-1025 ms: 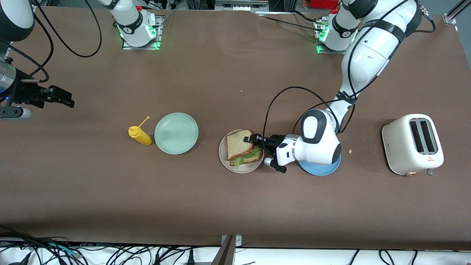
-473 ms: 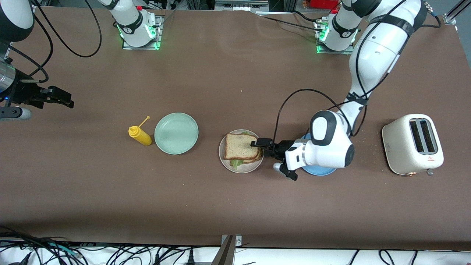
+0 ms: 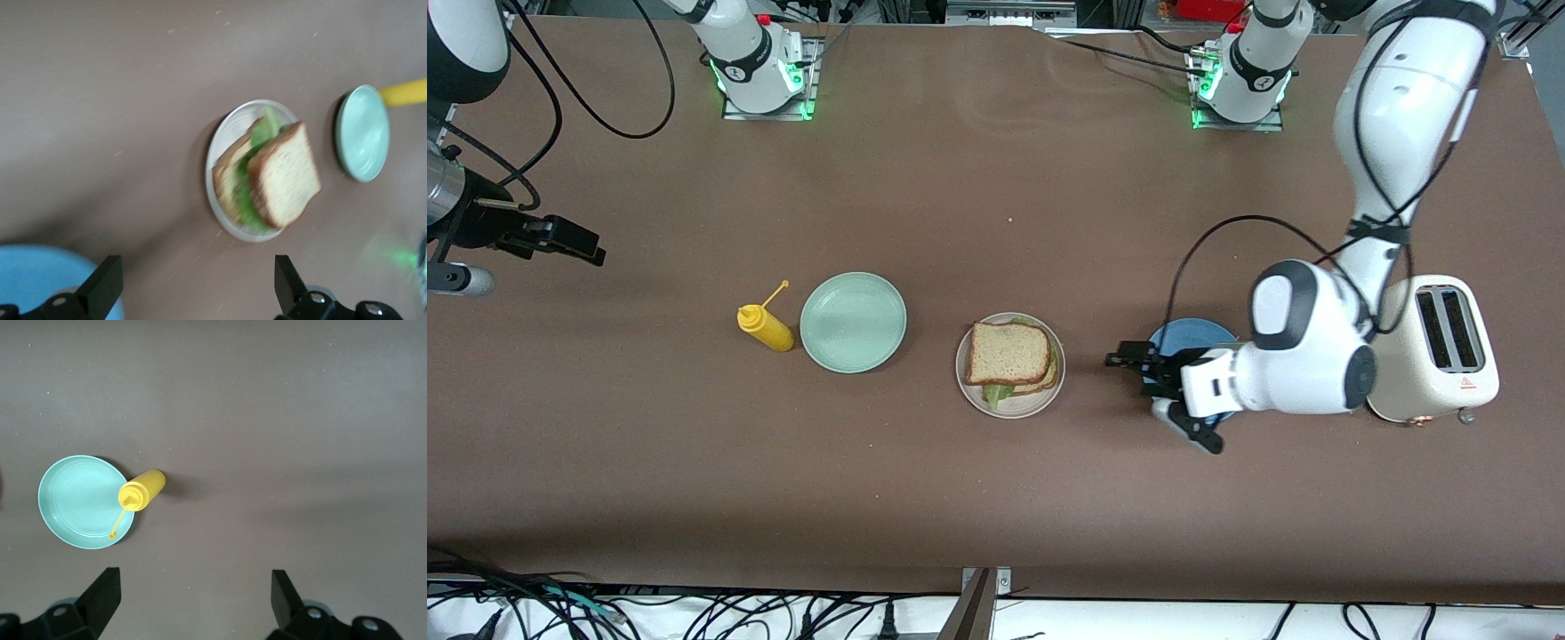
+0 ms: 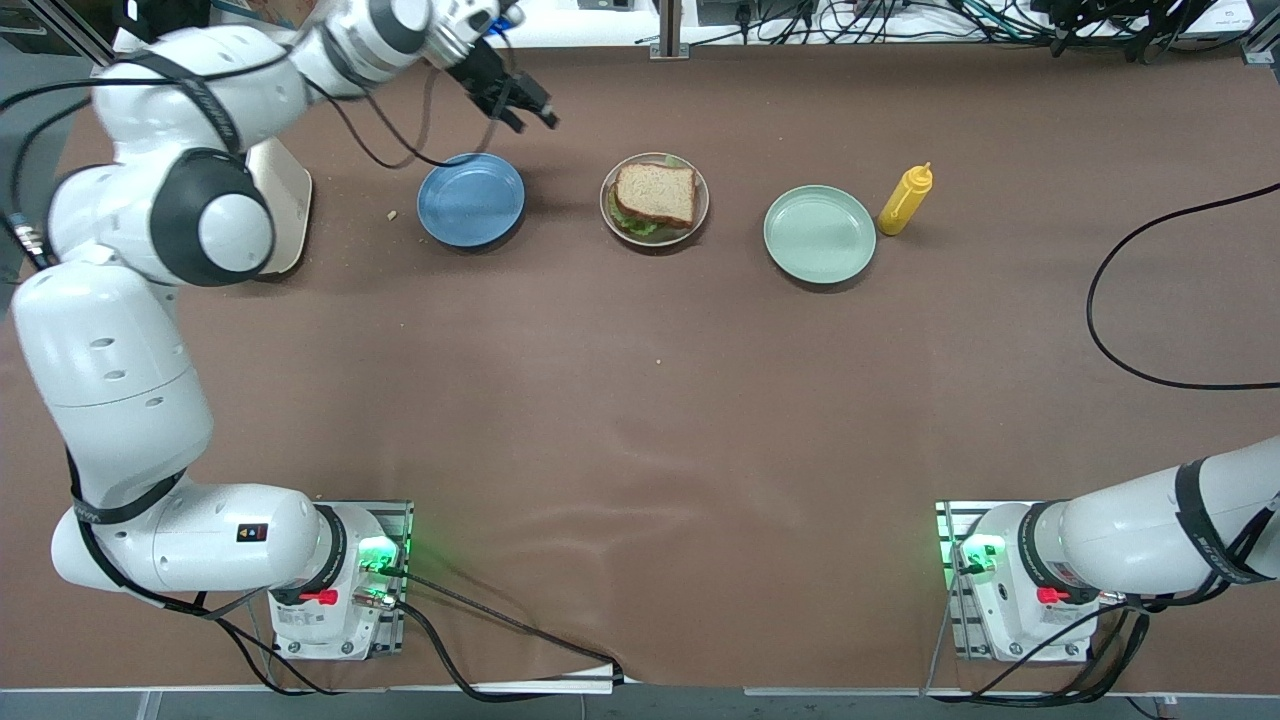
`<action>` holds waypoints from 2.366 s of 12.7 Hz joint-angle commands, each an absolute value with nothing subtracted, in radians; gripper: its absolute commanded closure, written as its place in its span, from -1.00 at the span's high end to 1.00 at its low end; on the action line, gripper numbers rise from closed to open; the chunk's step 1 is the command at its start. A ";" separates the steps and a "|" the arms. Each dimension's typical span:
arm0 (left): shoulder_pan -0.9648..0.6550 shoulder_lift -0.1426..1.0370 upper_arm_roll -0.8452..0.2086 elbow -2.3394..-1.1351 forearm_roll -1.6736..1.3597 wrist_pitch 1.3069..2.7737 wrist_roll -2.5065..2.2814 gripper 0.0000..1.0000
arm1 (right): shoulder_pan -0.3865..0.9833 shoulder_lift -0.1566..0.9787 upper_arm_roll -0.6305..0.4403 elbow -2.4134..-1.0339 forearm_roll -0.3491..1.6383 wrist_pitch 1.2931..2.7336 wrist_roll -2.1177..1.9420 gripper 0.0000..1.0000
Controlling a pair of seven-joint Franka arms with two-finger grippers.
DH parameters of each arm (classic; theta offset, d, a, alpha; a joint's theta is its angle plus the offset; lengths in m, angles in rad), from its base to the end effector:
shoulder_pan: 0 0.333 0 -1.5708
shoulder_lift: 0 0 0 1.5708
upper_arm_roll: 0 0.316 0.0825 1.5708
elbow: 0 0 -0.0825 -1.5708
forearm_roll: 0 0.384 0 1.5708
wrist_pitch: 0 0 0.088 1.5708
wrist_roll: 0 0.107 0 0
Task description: Make sandwich in beige plate with both arms
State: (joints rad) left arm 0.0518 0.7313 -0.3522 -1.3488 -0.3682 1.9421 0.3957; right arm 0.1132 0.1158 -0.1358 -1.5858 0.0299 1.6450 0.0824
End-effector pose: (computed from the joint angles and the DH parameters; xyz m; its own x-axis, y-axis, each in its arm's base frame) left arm 0.7007 -0.1837 0.3128 0.8991 -0.4335 0.0600 -0.3934 -0.7405 0.5449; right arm 0.5915 -0.0063 0.5578 0.9927 -0.1069 -0.0565 -0.1076 -0.9941 -0.0094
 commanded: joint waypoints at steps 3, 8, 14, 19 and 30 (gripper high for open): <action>0.110 0.514 -0.351 -1.381 -0.096 1.728 0.295 1.00 | 0.118 0.121 -0.138 -1.577 0.011 1.649 0.089 1.00; 0.117 0.336 -0.350 -1.381 0.046 1.536 0.120 1.00 | 0.115 0.121 -0.140 -1.575 0.015 1.649 0.063 1.00; 0.235 0.239 -0.356 -1.364 0.028 1.477 0.126 1.00 | 0.114 0.121 -0.140 -1.577 0.021 1.649 0.063 1.00; 0.097 0.195 -0.153 -1.405 -0.091 1.488 0.112 1.00 | 0.110 0.121 -0.141 -1.577 0.021 1.649 0.063 1.00; 0.006 -0.051 -0.071 -1.654 0.009 1.580 0.114 1.00 | 0.109 0.121 -0.141 -1.577 0.023 1.649 0.063 1.00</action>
State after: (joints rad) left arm -0.0029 -0.0434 -0.0810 -1.6344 0.0176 1.5786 0.1180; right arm 0.1099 0.1201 -0.1386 -1.5851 0.0260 1.6484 0.0741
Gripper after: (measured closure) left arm 0.000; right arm 0.000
